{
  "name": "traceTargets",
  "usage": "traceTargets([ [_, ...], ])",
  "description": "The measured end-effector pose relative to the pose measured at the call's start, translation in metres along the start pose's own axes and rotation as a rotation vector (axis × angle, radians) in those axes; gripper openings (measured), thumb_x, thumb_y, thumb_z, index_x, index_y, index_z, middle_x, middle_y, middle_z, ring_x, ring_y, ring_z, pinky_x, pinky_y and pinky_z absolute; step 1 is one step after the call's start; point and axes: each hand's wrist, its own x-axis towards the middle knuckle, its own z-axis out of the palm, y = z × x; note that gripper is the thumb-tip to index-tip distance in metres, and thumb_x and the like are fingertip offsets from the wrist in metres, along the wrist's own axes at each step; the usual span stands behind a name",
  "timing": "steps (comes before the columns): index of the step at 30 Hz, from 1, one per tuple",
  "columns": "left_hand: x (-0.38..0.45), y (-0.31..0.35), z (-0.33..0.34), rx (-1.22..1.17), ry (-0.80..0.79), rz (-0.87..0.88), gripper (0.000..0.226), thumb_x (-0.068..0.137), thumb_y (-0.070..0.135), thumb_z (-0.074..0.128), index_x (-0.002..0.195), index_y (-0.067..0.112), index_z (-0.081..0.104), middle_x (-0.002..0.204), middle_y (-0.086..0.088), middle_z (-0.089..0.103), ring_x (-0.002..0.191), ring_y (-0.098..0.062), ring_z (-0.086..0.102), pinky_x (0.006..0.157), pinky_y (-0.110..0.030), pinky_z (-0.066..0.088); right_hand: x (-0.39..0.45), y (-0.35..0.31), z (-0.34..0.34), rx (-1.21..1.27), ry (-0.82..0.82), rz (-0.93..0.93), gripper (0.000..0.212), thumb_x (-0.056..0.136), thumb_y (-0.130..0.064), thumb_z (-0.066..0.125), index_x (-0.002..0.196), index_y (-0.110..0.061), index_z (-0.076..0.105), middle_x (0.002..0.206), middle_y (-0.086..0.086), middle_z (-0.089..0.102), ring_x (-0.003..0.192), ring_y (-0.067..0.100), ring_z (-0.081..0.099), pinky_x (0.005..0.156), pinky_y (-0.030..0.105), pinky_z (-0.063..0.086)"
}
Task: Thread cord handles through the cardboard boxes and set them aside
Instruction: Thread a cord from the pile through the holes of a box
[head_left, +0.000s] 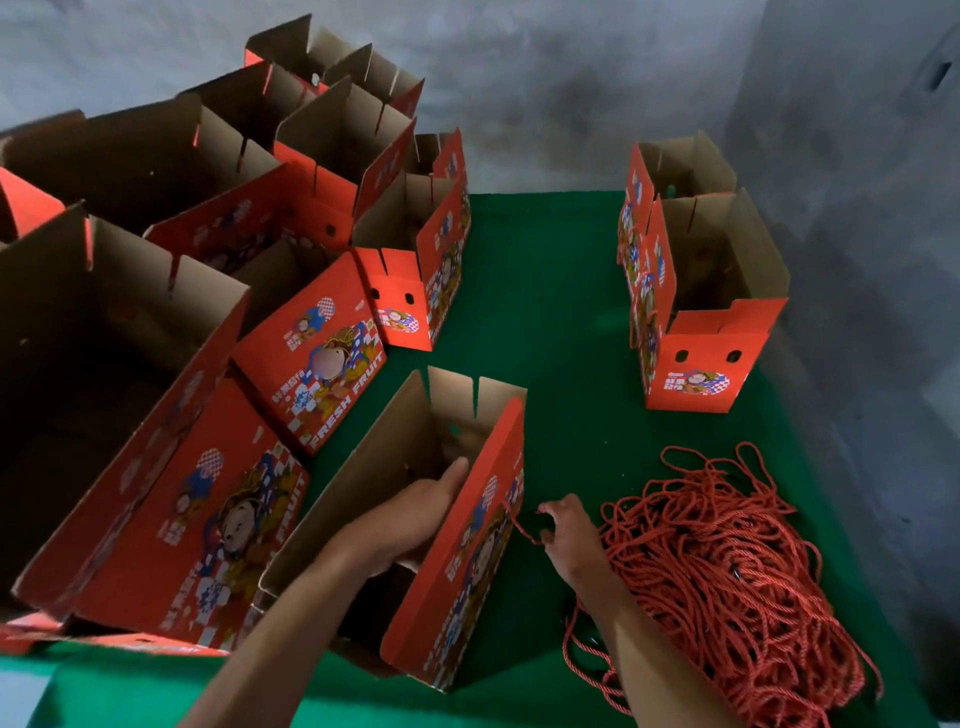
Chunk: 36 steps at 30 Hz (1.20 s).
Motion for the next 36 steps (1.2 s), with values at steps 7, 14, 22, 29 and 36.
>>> traceTargets([
  [7,-0.033,-0.029,-0.007,-0.069,-0.200,0.058,0.074,0.078,0.089,0.054,0.135,0.044,0.059,0.128,0.009,0.071,0.116,-0.015,0.069,0.091,-0.041,0.058,0.008,-0.004,-0.003,-0.309,0.066,-0.132,0.022,0.104,-0.026,0.054,0.113,-0.015,0.071,0.118,0.006,0.056,0.102,0.025,0.064,0.086,0.037,0.054],
  [14,-0.029,-0.043,-0.010,-0.209,-0.085,-0.026,0.050,0.068,0.026,0.067,0.117,0.014,0.065,0.103,-0.013,0.079,0.093,-0.031,0.077,0.080,-0.040,0.062,-0.012,-0.032,-0.025,-0.043,0.302,-0.223,0.010,0.102,-0.020,0.058,0.106,-0.014,0.063,0.099,0.003,0.069,0.093,0.020,0.068,0.079,0.033,0.053],
  [22,-0.027,-0.041,-0.025,-0.337,0.000,-0.057,0.057,0.067,0.035,0.068,0.118,0.011,0.069,0.106,-0.016,0.078,0.091,-0.031,0.077,0.082,-0.036,0.058,-0.096,-0.076,-0.038,0.638,0.296,-0.316,0.007,0.098,-0.022,0.070,0.104,-0.024,0.073,0.100,-0.013,0.073,0.092,-0.001,0.068,0.073,0.012,0.053],
  [29,-0.028,-0.040,-0.035,-0.363,0.011,-0.032,0.064,0.068,0.039,0.068,0.126,0.011,0.065,0.112,-0.017,0.076,0.099,-0.033,0.074,0.084,-0.039,0.058,-0.131,-0.087,-0.020,0.455,0.047,-0.317,0.019,0.105,-0.024,0.057,0.114,-0.012,0.069,0.103,-0.003,0.069,0.091,0.006,0.068,0.081,0.022,0.058],
  [36,-0.025,-0.041,-0.028,-0.313,-0.013,-0.038,0.053,0.089,0.039,0.063,0.133,0.009,0.061,0.114,-0.017,0.076,0.105,-0.035,0.072,0.102,-0.048,0.054,-0.135,-0.094,-0.026,0.292,0.043,-0.324,0.021,0.105,-0.023,0.058,0.117,-0.011,0.069,0.110,-0.002,0.070,0.092,0.005,0.067,0.079,0.015,0.055],
])
